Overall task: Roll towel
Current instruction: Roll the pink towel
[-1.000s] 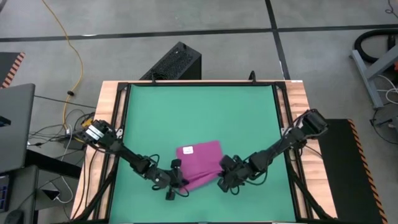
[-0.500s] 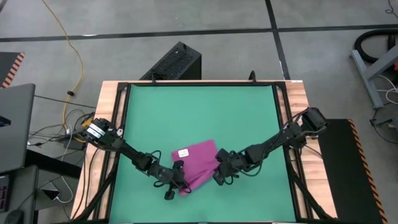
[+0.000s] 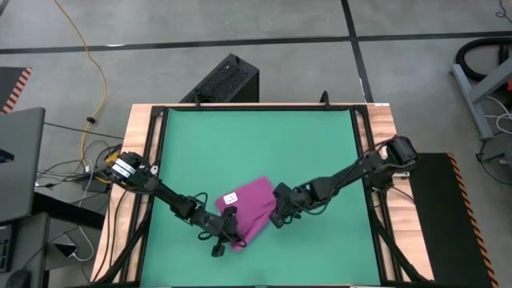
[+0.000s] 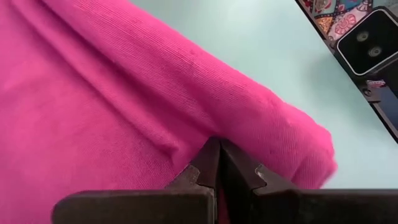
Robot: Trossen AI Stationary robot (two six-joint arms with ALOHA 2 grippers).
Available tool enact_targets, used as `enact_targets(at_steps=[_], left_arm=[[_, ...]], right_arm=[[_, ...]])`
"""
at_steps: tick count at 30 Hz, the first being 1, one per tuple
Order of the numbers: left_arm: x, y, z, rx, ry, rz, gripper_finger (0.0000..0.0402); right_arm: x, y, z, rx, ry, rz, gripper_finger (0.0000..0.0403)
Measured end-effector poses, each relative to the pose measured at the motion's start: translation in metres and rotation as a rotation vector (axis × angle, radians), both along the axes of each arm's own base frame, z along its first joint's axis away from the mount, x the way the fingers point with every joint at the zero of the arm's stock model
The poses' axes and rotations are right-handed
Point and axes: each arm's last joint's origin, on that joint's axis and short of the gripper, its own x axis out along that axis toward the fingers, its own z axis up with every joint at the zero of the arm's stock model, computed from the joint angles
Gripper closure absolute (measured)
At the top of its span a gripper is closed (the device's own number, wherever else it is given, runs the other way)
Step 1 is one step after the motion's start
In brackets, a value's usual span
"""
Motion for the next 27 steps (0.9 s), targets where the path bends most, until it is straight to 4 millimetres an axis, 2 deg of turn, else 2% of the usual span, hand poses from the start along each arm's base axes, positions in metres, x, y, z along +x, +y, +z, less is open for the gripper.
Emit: enact_targets(at_steps=[5, 9, 16, 23, 27], left_arm=[[0.001, -0.001, 0.001, -0.023, 0.010, -0.006, 0.0401], [0.001, -0.001, 0.001, -0.027, 0.020, -0.008, 0.0401], [0.000, -0.002, 0.000, -0.031, 0.026, -0.019, 0.0401], [0.000, -0.003, 0.001, -0.036, 0.020, -0.043, 0.0401], [-0.003, -0.009, 0.015, 0.034, -0.069, -0.037, 0.0402]], right_arm=[[0.004, -0.008, -0.010, -0.015, 0.030, -0.018, 0.0391], [0.008, -0.006, -0.014, -0.007, 0.003, 0.011, 0.0391], [0.008, 0.005, -0.004, 0.027, -0.033, 0.058, 0.0391], [0.017, 0.009, 0.013, 0.033, -0.044, 0.103, 0.0391], [0.017, 0.012, 0.017, 0.025, -0.019, 0.111, 0.0391]])
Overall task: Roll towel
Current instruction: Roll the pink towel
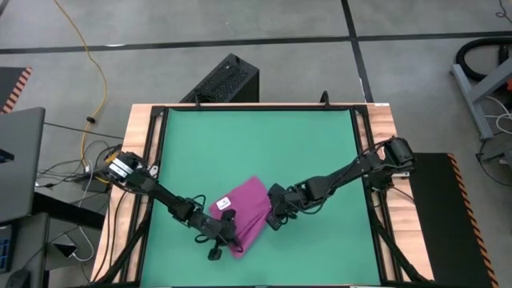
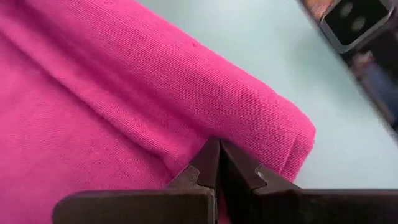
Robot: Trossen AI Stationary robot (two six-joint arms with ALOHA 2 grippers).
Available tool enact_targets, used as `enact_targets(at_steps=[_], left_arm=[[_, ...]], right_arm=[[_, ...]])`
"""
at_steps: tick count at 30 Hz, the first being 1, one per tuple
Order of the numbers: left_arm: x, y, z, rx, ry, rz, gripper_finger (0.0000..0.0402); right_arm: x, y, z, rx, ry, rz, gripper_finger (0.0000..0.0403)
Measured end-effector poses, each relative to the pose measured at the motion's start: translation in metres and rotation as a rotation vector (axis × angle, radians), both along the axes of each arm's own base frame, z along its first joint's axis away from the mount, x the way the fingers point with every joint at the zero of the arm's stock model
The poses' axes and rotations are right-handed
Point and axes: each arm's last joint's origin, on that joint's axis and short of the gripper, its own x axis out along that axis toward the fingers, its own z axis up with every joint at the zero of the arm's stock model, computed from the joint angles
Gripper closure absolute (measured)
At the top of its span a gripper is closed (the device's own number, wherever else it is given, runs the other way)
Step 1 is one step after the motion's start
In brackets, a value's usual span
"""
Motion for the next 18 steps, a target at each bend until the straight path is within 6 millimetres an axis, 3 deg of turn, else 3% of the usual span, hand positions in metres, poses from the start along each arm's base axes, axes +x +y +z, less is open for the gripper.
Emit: enact_targets(at_steps=[7, 10, 13, 18], left_arm=[[-0.006, 0.005, 0.038, 0.139, -0.139, 0.045, 0.0401], [-0.004, 0.011, 0.047, 0.275, -0.218, 0.070, 0.0401], [0.006, 0.022, 0.044, 0.375, -0.269, 0.075, 0.0401], [0.024, 0.042, 0.019, 0.331, -0.241, 0.009, 0.0402]], right_arm=[[-0.006, 0.010, -0.002, 0.000, 0.032, 0.004, 0.0391], [-0.008, 0.015, -0.002, 0.002, 0.035, 0.015, 0.0391], [-0.009, 0.018, -0.002, 0.003, 0.034, 0.025, 0.0391], [-0.011, 0.024, -0.002, -0.002, 0.030, 0.015, 0.0391]])
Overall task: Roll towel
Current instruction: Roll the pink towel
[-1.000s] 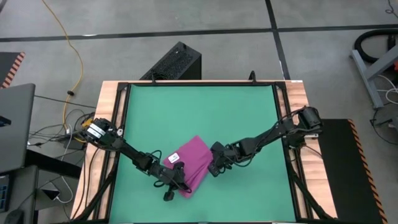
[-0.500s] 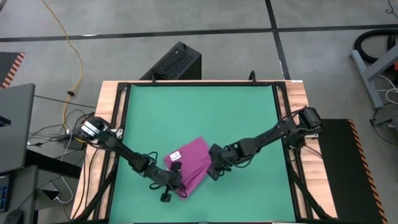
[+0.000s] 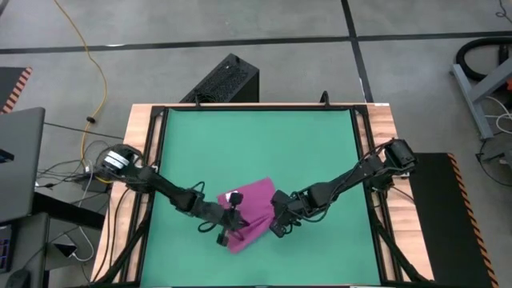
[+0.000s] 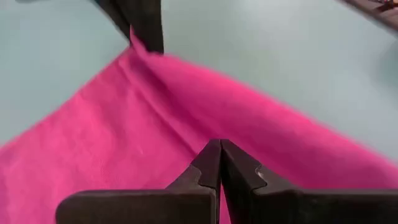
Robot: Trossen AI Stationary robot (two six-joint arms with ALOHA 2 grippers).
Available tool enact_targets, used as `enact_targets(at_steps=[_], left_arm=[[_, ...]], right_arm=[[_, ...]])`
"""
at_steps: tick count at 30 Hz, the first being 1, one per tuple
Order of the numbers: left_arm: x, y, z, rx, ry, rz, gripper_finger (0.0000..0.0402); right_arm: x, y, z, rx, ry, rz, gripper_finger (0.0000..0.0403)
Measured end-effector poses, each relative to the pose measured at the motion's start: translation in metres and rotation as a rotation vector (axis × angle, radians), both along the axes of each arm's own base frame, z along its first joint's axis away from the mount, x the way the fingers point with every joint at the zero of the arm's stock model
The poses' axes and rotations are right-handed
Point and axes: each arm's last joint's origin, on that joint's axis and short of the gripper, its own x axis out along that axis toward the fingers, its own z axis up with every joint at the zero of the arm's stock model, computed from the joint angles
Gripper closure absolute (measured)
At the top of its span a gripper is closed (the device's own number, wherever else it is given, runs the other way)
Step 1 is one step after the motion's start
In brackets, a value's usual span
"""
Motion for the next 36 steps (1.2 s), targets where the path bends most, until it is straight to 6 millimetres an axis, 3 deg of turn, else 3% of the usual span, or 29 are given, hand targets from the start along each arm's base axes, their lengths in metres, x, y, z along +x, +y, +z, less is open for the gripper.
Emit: enact_targets(at_steps=[5, 11, 36], left_arm=[[0.008, 0.013, -0.021, 0.005, 0.035, 0.023, 0.0402], [0.011, 0.016, -0.029, -0.062, 0.062, -0.025, 0.0401], [0.009, 0.013, -0.032, -0.134, 0.126, -0.075, 0.0401]], right_arm=[[-0.002, 0.006, 0.000, 0.005, -0.004, 0.007, 0.0391], [-0.004, 0.009, 0.000, 0.017, 0.003, 0.001, 0.0391], [0.015, -0.045, 0.000, 0.059, 0.014, -0.016, 0.0391]])
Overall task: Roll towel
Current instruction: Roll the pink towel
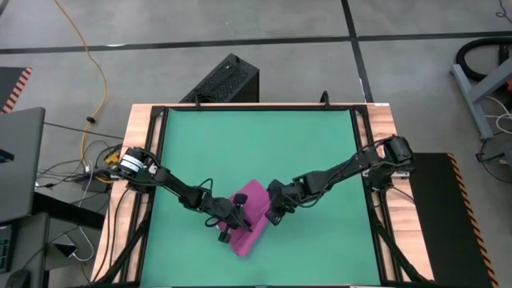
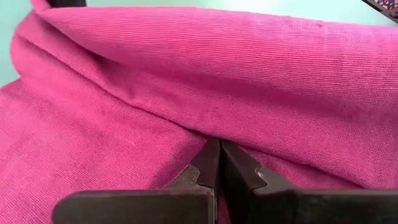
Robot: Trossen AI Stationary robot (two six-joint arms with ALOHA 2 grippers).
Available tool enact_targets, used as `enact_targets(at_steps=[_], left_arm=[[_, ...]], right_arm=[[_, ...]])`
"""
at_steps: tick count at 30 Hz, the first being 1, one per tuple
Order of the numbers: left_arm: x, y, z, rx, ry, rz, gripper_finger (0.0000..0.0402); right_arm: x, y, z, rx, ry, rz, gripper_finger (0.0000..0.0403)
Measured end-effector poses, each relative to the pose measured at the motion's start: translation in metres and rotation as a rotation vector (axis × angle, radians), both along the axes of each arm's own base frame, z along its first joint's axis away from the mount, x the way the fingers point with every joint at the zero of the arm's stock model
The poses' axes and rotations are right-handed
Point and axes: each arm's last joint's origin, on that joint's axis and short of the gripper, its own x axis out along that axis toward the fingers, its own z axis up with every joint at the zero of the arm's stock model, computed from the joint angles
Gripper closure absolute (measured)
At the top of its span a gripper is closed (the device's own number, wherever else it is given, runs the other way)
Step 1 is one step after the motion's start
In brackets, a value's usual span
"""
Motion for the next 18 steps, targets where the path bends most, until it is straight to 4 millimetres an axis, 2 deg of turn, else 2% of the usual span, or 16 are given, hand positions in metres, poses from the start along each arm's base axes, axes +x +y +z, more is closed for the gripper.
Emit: enact_targets(at_steps=[13, 18], left_arm=[[0.000, 0.000, 0.000, 0.007, 0.001, 0.007, 0.0401], [-0.002, 0.002, -0.002, 0.050, 0.023, 0.049, 0.0402]], right_arm=[[0.005, -0.011, 0.002, -0.018, -0.037, 0.011, 0.0391], [0.000, 0.001, -0.001, -0.020, -0.001, 0.047, 0.0391]])
